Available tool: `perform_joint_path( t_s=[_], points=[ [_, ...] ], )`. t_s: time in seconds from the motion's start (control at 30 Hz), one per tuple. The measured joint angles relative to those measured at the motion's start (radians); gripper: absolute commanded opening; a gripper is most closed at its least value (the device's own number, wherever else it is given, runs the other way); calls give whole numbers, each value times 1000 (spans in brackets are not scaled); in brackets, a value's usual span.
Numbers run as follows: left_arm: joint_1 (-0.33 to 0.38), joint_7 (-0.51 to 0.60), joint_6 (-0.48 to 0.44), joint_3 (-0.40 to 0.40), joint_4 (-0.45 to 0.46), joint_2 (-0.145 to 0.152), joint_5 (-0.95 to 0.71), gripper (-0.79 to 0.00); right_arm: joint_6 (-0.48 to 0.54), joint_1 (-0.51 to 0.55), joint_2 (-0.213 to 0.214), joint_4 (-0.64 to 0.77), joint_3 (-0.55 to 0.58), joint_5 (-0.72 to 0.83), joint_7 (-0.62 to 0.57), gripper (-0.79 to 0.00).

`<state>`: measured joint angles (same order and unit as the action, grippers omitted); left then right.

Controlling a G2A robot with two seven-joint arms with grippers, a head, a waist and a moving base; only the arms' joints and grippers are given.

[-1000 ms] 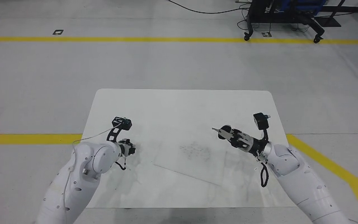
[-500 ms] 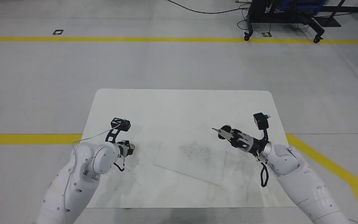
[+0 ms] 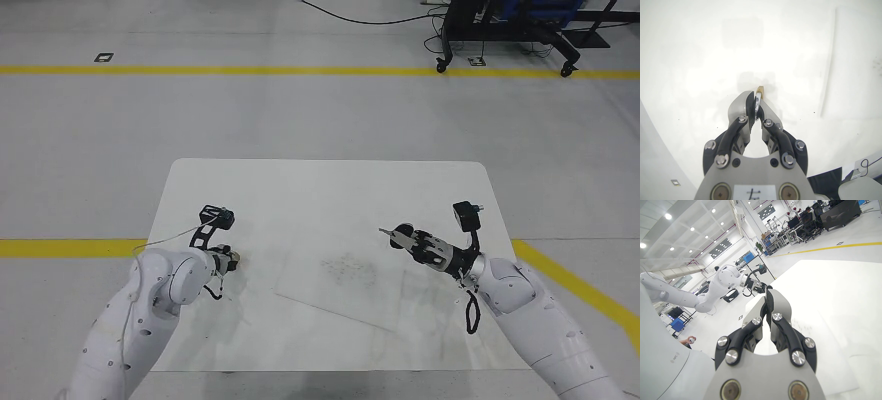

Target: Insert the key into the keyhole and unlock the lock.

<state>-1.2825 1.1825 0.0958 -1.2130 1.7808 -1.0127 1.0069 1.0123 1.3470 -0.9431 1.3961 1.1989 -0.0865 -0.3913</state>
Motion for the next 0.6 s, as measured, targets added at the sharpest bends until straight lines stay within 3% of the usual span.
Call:
perform_joint_path(
  t_s=[0.2, 0.33, 0.43, 0.6],
  points=[
    [33, -4, -12, 24, -36, -6, 17, -785, 0, 0, 0, 0, 0, 0, 0, -785],
    [8, -117, -34, -3, 15, -9, -38, -785, 0, 0, 0, 0, 0, 0, 0, -785],
    [-47, -264, -123, -68, 69, -6, -171, -785, 0, 0, 0, 0, 0, 0, 0, -785],
    [-131, -484, -404, -175, 105, 3, -392, -785, 0, 0, 0, 0, 0, 0, 0, -785]
  ],
)
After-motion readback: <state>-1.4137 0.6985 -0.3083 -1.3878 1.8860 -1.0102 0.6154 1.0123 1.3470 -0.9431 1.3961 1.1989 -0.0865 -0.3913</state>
